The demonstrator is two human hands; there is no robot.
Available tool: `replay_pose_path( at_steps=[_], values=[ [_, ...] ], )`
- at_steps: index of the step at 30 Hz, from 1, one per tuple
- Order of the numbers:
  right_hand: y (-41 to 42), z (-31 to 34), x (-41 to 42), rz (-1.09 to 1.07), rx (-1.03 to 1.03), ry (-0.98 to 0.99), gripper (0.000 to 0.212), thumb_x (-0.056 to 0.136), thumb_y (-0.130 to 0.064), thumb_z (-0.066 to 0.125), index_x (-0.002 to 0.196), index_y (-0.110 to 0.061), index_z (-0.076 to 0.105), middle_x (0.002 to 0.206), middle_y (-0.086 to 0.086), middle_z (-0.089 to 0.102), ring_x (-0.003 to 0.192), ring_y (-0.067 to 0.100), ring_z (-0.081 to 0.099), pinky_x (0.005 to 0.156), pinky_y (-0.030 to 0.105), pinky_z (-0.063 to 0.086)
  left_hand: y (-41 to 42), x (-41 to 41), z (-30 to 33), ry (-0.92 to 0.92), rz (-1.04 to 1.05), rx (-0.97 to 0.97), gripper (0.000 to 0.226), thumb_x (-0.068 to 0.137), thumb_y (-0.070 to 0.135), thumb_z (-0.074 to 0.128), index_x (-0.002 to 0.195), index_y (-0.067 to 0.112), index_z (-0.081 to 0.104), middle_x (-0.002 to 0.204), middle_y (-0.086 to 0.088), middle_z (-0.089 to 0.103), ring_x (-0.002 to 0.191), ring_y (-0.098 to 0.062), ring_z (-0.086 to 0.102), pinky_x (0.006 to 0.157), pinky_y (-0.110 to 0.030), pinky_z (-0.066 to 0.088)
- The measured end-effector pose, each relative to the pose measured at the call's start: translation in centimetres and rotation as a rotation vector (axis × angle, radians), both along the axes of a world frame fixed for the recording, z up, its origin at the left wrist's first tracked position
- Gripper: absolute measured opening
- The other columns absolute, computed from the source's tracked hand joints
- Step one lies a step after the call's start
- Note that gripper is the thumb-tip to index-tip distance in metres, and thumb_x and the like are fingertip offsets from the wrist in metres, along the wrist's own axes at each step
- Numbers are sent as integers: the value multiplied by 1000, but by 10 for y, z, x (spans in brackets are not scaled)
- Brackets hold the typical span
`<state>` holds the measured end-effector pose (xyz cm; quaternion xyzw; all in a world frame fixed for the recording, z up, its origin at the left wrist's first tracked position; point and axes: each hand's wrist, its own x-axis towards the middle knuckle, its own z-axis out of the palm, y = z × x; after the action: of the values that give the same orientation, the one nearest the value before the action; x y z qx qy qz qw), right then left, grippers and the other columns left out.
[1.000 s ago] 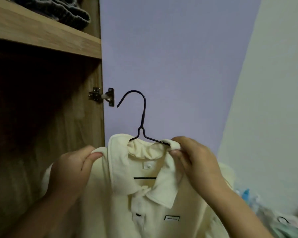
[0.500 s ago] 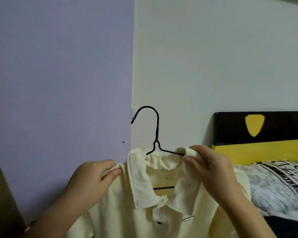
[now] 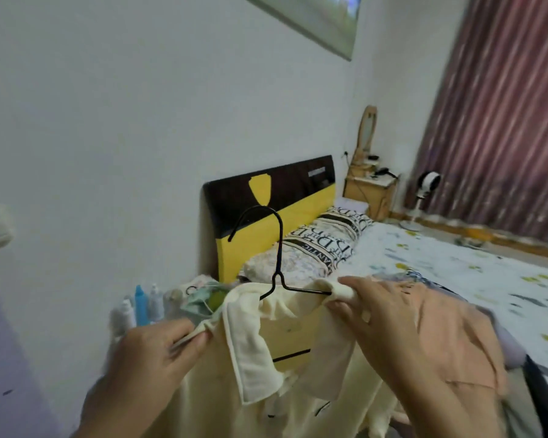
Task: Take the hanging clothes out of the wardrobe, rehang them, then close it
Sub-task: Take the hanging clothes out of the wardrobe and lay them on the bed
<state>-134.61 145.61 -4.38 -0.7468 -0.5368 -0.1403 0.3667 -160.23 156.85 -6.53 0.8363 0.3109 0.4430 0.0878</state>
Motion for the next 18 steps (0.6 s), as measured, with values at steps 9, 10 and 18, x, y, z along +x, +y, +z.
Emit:
replay_pose_path(
  at_steps=[9, 10, 18],
  values=[
    [-86, -7, 72, -454, -178, 32, 46, 70, -75, 28, 58, -30, 28, 62, -13, 36, 81, 21, 47, 84, 41, 34, -3, 114, -14, 27, -296, -75, 36, 71, 52, 46, 65, 17, 43, 48, 3, 32, 43, -2, 32, 43, -17, 23],
    [-94, -9, 81, -496, -168, 32, 47, 66, -75, 25, 57, -29, 28, 61, -12, 36, 77, 21, 46, 78, 38, 31, -6, 128, -14, 40, -334, -70, 34, 71, 52, 47, 62, 20, 42, 46, 5, 32, 42, 0, 32, 43, -15, 23],
    [-171, -22, 158, -761, 51, 74, 49, 75, -50, 66, 50, -32, 28, 48, -15, 33, 55, 13, 34, 70, 38, 29, -37, 260, -7, 63, -620, -68, 43, 69, 58, 47, 63, 17, 55, 47, 5, 47, 44, -2, 43, 45, -13, 27]
  ],
)
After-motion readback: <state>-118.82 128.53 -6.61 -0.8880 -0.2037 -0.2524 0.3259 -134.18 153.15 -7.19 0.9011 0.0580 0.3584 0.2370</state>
